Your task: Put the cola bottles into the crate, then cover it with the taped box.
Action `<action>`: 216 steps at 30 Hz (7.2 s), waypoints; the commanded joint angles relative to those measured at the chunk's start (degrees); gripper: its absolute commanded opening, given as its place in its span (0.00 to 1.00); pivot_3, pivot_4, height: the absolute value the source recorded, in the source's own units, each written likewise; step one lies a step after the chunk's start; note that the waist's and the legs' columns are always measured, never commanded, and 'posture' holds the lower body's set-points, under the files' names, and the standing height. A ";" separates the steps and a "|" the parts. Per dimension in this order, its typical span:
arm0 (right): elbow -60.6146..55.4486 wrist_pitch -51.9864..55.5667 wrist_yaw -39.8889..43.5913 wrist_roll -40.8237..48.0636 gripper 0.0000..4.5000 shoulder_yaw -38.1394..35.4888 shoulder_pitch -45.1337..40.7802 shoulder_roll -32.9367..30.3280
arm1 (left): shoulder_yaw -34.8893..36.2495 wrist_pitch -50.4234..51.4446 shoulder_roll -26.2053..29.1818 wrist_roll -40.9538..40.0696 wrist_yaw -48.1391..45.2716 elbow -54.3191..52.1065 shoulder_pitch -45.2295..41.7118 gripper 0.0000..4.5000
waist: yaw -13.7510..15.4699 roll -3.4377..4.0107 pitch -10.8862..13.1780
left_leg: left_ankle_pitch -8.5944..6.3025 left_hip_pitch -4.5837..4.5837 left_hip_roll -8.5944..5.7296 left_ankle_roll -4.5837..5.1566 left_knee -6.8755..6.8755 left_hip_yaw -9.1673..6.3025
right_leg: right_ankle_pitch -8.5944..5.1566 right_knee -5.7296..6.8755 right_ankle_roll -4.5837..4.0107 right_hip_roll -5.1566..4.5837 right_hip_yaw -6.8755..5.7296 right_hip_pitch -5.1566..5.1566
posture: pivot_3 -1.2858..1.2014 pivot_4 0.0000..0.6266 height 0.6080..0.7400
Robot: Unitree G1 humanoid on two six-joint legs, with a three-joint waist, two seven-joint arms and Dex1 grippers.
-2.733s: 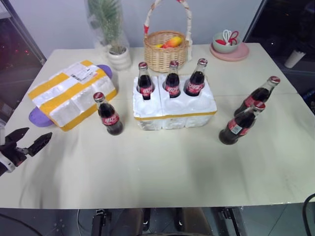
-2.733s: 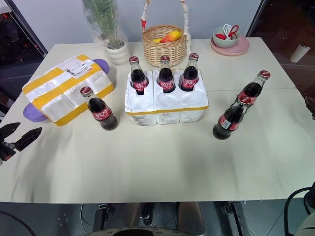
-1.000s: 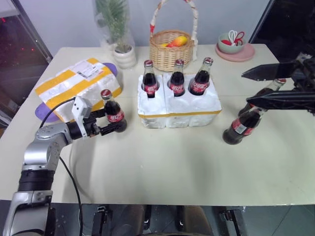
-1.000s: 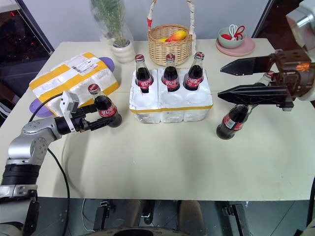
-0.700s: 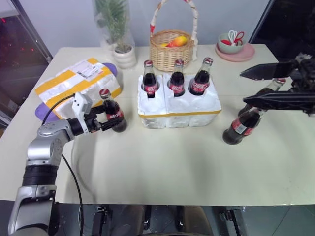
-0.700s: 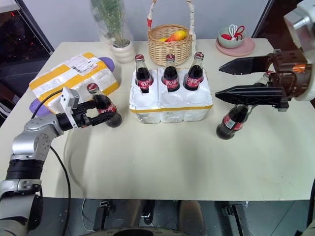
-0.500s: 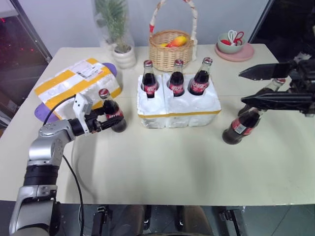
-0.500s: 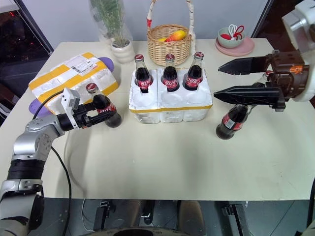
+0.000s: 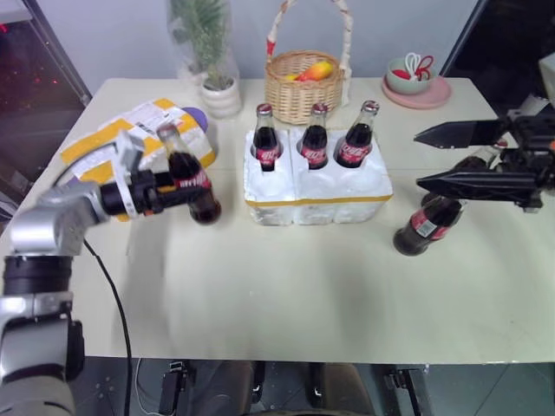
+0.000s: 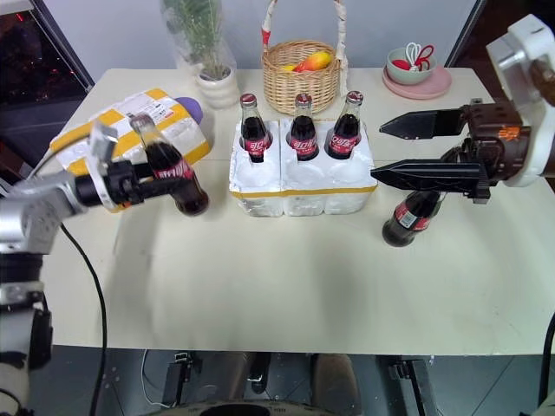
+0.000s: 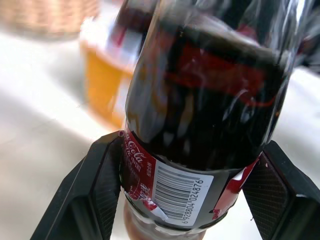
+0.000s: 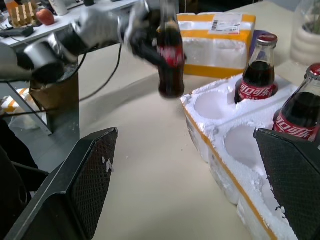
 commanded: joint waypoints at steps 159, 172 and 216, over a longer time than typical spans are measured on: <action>2.92 -20.12 -45.90 -8.06 0.61 14.89 -0.20 37.21 | -1.12 7.68 2.79 -10.82 -6.93 -19.77 -5.03 1.00 | -1.64 0.04 0.06 | 0.08 0.02 -0.02 -0.05 0.44 -0.05 | 0.09 0.21 0.15 0.15 0.16 0.13 | 0.52 0.24 1.00; 10.41 -26.26 -39.33 -26.73 0.61 26.84 0.98 40.45 | -1.05 8.17 3.29 -11.78 -6.13 -20.92 -4.47 1.00 | -1.60 0.04 0.05 | 0.09 0.05 0.01 -0.07 0.44 -0.07 | 0.09 0.28 0.15 0.32 0.16 0.13 | 0.52 0.24 1.00; 11.62 -29.13 -52.67 -30.80 0.99 -6.72 20.48 34.79 | -3.78 6.55 0.44 -10.34 -7.20 -17.82 -8.78 1.00 | -0.68 -0.01 -0.02 | 0.00 0.20 0.18 0.07 0.41 -0.08 | 0.11 0.18 0.12 0.66 0.72 0.20 | 0.52 0.24 1.00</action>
